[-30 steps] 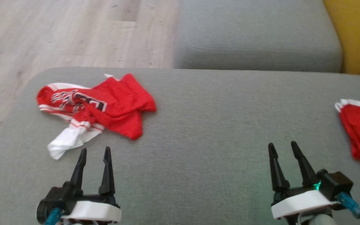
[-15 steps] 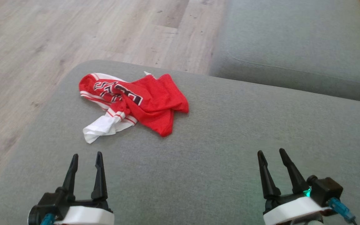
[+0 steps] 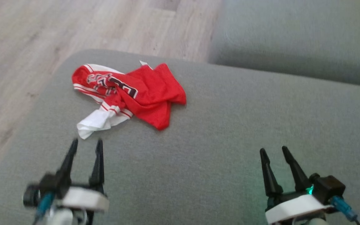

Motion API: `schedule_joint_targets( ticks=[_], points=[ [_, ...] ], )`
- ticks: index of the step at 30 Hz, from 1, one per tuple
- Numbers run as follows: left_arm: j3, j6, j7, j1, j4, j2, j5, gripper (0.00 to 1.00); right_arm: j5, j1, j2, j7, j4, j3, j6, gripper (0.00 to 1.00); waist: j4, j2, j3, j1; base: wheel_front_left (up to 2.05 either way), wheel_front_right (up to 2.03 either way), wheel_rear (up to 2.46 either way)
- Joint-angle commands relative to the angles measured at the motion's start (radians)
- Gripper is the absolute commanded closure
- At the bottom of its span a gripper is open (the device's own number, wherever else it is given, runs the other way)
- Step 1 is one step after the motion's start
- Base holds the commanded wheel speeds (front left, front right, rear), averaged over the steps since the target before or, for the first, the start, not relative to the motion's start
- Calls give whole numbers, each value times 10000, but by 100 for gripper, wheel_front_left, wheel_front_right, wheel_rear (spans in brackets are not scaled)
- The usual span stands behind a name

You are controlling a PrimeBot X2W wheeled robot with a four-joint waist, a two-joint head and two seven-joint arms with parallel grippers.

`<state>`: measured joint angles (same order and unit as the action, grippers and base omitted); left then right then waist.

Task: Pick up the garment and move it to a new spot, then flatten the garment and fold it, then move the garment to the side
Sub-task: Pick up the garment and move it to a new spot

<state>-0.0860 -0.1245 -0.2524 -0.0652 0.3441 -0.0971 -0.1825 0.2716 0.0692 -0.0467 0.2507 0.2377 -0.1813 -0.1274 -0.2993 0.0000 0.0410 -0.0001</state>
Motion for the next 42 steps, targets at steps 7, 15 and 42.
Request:
schedule_joint_targets(
  ticks=[7,15,42],
  points=[
    [-1083,-57,1102,-3552,1282,-1441,-506,0,-569,-1227,-36,111,-628,134,-33,0,976,0,-1541,1,0,0,0],
    [-4844,-59,3052,-6169,2011,-3146,-2425,0,-670,-1775,-35,111,-816,214,-33,0,1609,0,-2646,1,0,0,0],
    [-10110,-61,4553,-8577,2914,-4657,-7942,100,-595,-2365,-35,111,-962,369,-33,0,2447,0,-3267,1,0,0,0]
  ],
)
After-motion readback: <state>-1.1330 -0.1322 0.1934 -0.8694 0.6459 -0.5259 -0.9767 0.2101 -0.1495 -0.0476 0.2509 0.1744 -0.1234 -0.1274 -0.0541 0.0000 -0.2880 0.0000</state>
